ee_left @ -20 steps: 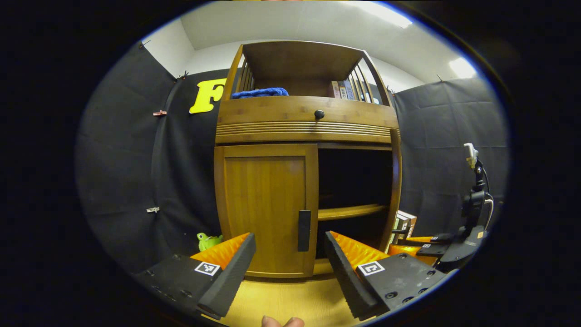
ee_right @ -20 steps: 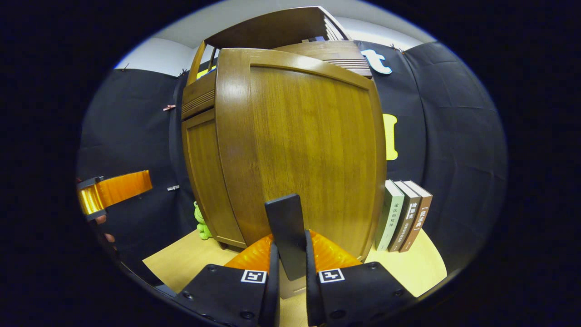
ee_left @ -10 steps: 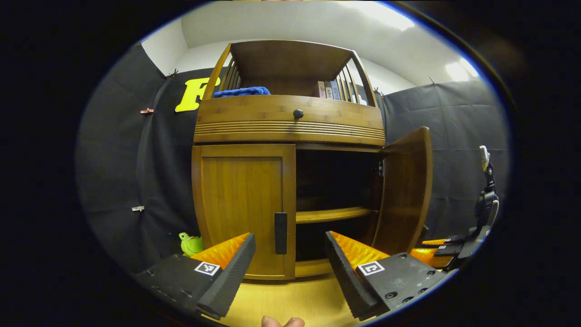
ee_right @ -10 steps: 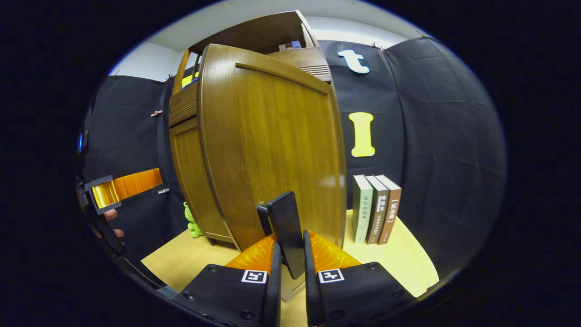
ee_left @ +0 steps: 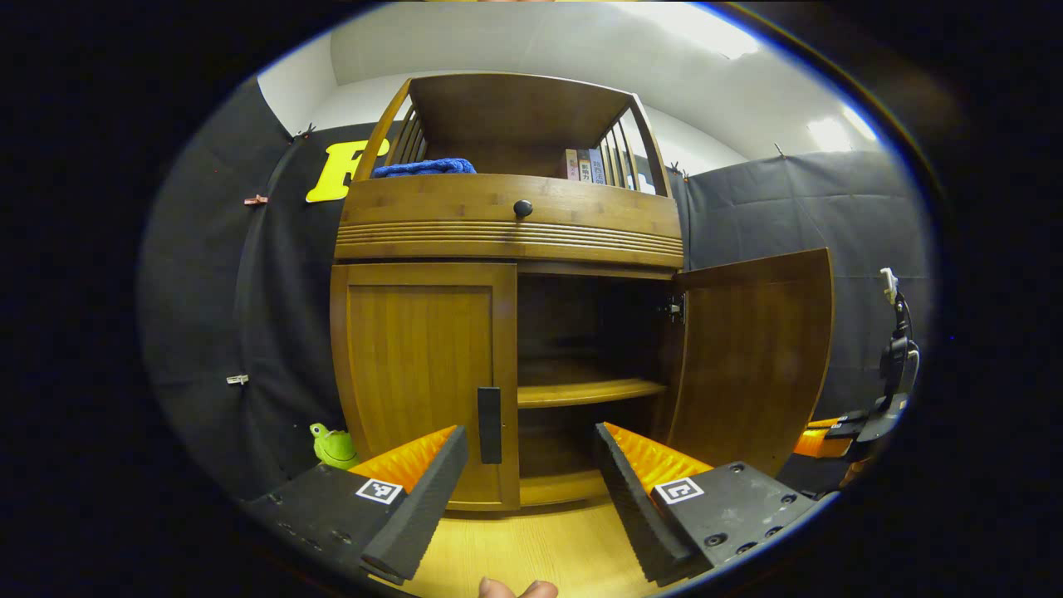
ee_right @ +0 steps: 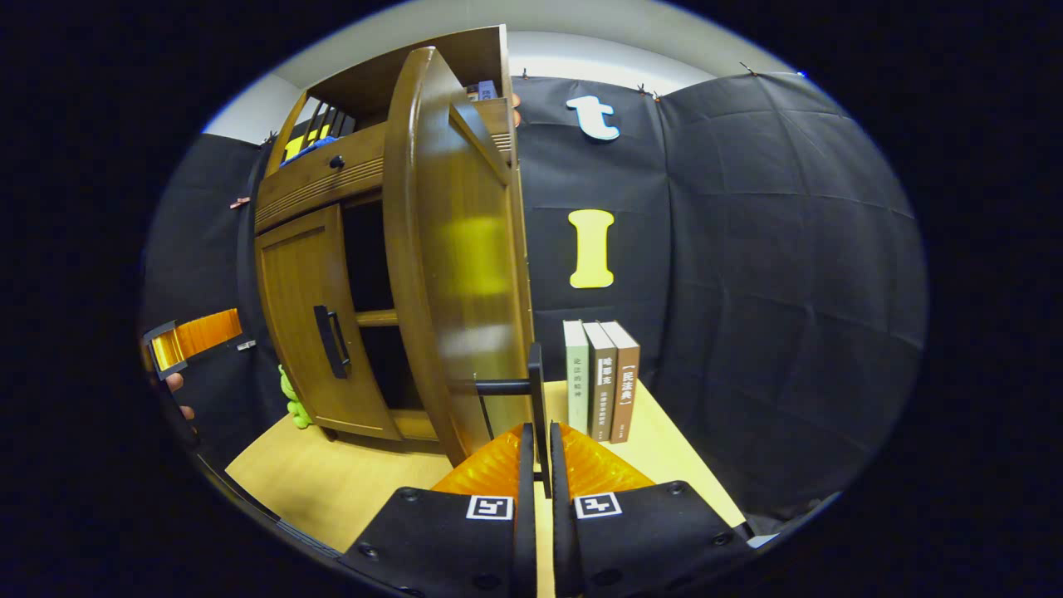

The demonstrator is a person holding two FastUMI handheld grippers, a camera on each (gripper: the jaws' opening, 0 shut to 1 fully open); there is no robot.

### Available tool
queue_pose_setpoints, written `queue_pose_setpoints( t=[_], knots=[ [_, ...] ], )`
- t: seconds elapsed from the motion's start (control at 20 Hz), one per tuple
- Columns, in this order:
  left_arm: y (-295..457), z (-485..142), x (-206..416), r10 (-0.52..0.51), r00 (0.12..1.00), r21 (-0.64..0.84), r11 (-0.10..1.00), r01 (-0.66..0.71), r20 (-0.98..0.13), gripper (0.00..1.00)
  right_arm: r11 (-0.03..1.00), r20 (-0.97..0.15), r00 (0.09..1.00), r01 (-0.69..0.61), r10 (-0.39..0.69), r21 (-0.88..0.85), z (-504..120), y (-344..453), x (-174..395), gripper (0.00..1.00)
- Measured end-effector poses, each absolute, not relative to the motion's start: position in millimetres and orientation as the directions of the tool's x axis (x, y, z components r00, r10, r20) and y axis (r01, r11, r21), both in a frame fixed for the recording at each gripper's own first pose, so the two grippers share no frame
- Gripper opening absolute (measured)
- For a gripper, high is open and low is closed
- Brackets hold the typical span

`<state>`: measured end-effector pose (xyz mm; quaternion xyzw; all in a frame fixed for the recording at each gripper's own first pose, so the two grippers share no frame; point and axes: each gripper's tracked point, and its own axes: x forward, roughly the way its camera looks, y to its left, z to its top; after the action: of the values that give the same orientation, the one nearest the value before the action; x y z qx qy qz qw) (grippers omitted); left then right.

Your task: Open the right door of the double-door shoe cabinet with the right hand, and open the left door with the left hand.

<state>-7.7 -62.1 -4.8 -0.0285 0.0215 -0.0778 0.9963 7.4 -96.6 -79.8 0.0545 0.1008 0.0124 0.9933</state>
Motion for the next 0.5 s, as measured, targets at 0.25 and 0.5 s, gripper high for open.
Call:
queue_pose_setpoints(
  t=[0.25, 0.5],
  knots=[
    [-71, -5, -6, -0.179, 0.983, -0.059, 0.983, 0.176, -0.038, 0.95, 0.991, -0.192, 0.981, 0.055, -0.031, 0.120, -73, -134, -8, 0.12],
    [-77, -8, 1, -0.193, 0.980, -0.065, 0.980, 0.190, -0.047, 0.94, 0.997, -0.191, 0.981, 0.049, -0.038, 0.056, -77, -127, -14, 0.12]
  ],
)
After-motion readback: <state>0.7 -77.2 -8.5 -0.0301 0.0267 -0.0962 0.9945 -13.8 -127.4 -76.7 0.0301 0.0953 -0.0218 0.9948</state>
